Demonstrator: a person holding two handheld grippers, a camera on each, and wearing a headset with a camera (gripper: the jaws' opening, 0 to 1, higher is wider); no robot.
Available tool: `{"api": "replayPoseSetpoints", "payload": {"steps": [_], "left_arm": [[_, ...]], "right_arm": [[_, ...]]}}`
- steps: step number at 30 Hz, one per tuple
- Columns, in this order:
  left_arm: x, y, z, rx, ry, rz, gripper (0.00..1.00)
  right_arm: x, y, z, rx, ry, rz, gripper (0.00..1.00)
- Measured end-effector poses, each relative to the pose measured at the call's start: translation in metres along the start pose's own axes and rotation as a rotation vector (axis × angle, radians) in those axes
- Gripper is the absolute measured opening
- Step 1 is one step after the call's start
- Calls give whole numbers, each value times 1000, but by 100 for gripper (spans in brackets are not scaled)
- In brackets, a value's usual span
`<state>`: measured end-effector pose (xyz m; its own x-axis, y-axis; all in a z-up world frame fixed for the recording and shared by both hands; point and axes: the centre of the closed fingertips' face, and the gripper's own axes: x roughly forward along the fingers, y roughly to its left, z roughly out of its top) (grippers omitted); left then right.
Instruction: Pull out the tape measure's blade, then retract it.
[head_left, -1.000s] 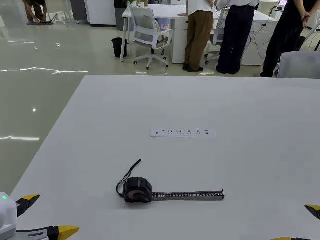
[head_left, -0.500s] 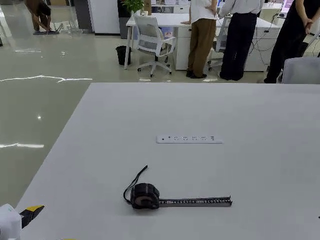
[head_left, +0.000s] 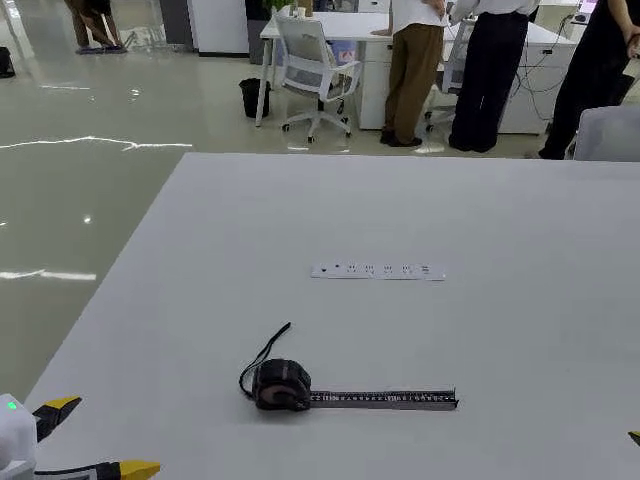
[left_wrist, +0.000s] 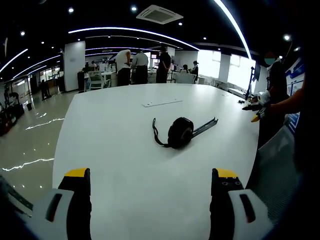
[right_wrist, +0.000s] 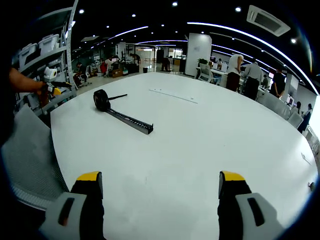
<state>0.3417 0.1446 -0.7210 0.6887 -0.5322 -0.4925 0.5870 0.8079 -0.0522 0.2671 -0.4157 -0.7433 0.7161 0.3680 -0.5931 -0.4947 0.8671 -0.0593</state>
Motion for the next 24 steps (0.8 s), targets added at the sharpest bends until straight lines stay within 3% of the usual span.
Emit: {"api": "replayPoseSetpoints", "payload": {"steps": [7, 8, 18, 24], "left_arm": [[2, -3, 7, -15, -17, 12, 99], [3, -9, 7, -25, -14, -13, 99], [4, -9, 5, -8, 2, 9, 99], [13, -19, 5, -12, 11, 7, 99]], "right_arm": [[0, 6, -2, 10, 12, 14, 99], [0, 7, -3, 13, 12, 20, 99], [4, 6, 1, -7, 6, 43, 98], [13, -2, 6, -17, 3, 56, 97]]}}
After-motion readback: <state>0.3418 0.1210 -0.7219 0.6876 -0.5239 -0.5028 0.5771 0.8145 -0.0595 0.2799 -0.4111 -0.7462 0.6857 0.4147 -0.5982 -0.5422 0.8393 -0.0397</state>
